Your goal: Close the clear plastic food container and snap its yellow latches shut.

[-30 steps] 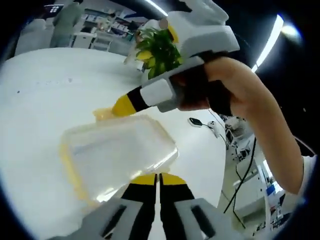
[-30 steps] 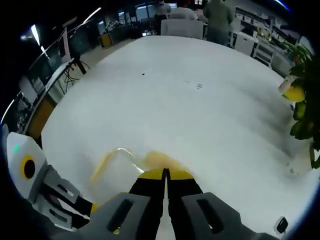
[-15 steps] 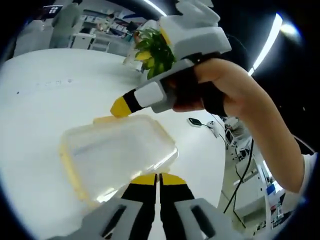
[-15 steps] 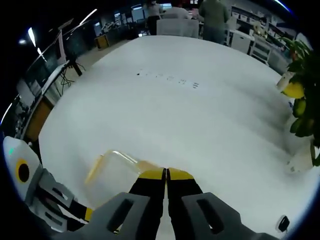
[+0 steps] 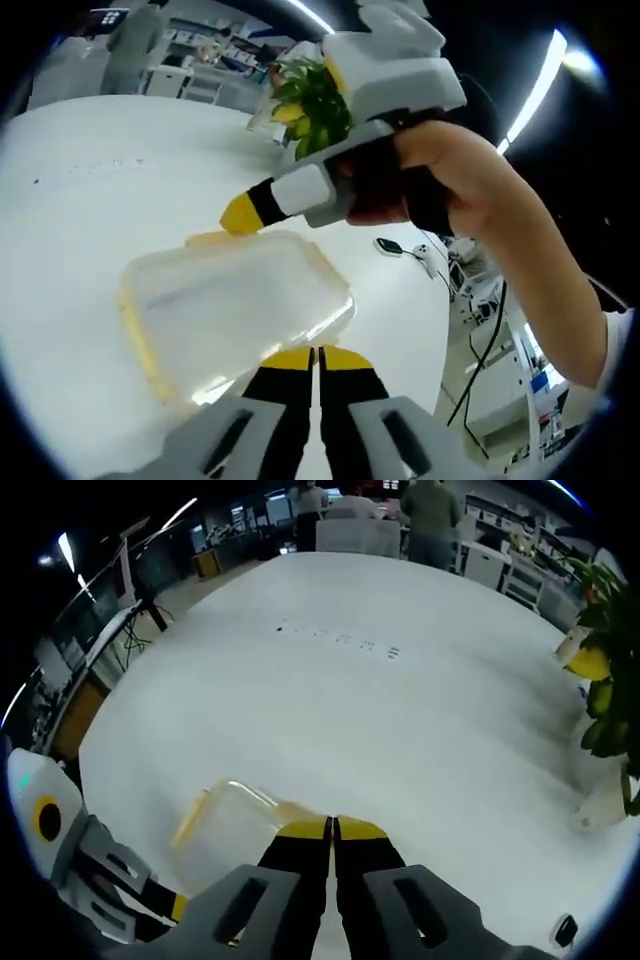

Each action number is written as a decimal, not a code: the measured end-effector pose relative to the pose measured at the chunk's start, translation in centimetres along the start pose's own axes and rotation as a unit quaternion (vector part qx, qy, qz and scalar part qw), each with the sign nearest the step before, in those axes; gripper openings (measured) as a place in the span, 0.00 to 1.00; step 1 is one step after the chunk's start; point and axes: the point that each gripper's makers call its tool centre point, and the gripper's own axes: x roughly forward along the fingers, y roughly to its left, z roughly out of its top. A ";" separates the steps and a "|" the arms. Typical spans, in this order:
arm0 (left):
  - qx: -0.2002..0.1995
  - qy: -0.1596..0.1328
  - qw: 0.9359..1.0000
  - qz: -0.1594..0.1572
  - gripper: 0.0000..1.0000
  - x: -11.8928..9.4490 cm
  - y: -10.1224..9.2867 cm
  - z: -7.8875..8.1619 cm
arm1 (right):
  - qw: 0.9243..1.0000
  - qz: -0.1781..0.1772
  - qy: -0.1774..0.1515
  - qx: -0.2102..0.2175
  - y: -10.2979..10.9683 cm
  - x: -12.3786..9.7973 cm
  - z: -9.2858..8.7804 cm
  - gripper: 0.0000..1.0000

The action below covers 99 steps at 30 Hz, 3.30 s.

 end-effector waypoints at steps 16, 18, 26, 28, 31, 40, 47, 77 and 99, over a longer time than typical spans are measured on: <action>0.120 -0.014 0.993 0.004 0.06 -0.4 0.5 2.8 | 0.991 0.042 0.019 -0.125 0.9 -1.3 0.3 0.03; 0.118 -0.011 0.993 -0.010 0.10 -0.4 0.2 3.0 | 0.985 0.053 0.026 -0.162 1.2 -1.6 0.3 0.08; 0.196 0.017 0.980 -0.008 0.24 -0.3 0.6 2.7 | 0.957 0.087 0.066 -0.270 1.8 -2.4 -0.3 0.26; 0.224 0.021 0.974 -0.008 0.27 -0.2 0.5 2.6 | 0.944 0.090 0.085 -0.305 1.8 -2.5 -0.6 0.28; 0.239 0.030 0.970 -0.026 0.30 -0.1 -0.1 2.3 | 0.927 0.098 0.114 -0.342 1.9 -2.5 -1.0 0.28; 0.318 0.052 0.946 -0.027 0.33 -0.2 -0.5 1.7 | 0.899 0.113 0.161 -0.390 2.3 -1.2 -1.0 0.30; 0.364 0.072 0.928 -0.023 0.33 0.2 -0.1 1.1 | 0.876 0.153 0.188 -0.416 3.8 -0.7 -1.8 0.31; 0.526 0.092 0.844 0.049 0.29 1.5 0.6 0.5 | 0.845 0.160 0.266 -0.435 3.6 -0.1 -2.3 0.33; 0.574 0.070 0.813 0.065 0.21 1.4 0.4 0.1 | 0.858 0.165 0.262 -0.411 3.5 -0.3 -2.5 0.31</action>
